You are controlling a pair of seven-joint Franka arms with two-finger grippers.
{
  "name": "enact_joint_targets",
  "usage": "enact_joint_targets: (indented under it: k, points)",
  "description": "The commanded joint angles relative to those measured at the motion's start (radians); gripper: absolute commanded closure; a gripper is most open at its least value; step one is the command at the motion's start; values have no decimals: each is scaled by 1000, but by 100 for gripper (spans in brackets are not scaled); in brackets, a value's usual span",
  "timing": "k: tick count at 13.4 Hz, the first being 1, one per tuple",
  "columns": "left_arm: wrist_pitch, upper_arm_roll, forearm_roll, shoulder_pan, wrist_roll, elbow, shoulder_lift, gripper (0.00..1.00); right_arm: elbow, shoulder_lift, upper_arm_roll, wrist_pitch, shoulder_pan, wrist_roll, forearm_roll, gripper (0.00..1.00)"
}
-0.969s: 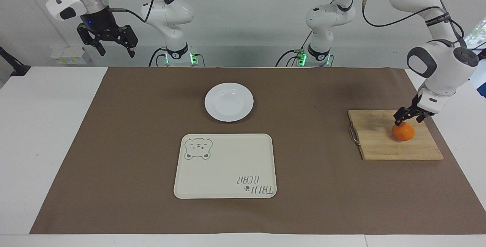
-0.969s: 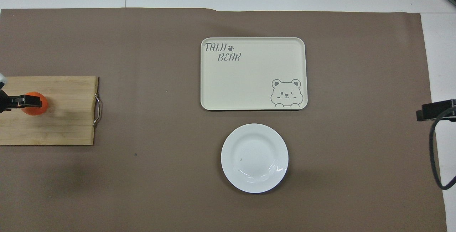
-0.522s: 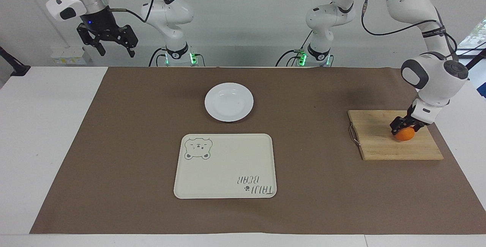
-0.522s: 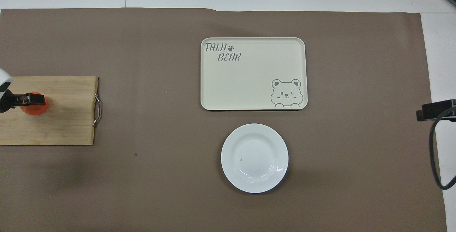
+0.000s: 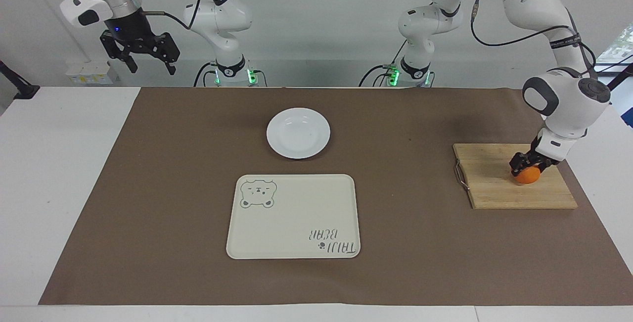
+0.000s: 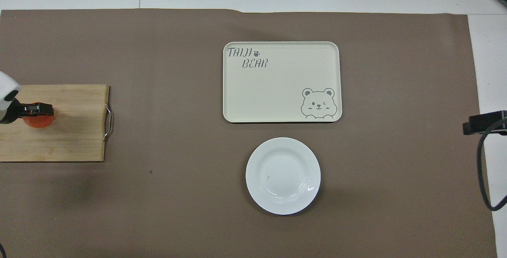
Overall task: Place orange and plate with both arms
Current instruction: 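Lift the orange off the board with the left gripper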
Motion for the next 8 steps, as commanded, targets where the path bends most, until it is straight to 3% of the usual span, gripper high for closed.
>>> enact_joint_targets:
  k: [1,5,8]
  points:
    - [-10,-2,13,-7,35,4,-15,100,-28,-23,6,14,-12,-28,-9,0]
    - [-90,-8,5,-129,17,24,-67,100,-28,-23,4,14,-12,-28,-9,0]
    - [-252,-12,5,-263,-31,34,-144,100,-28,-23,4,14,-12,-28,-9,0]
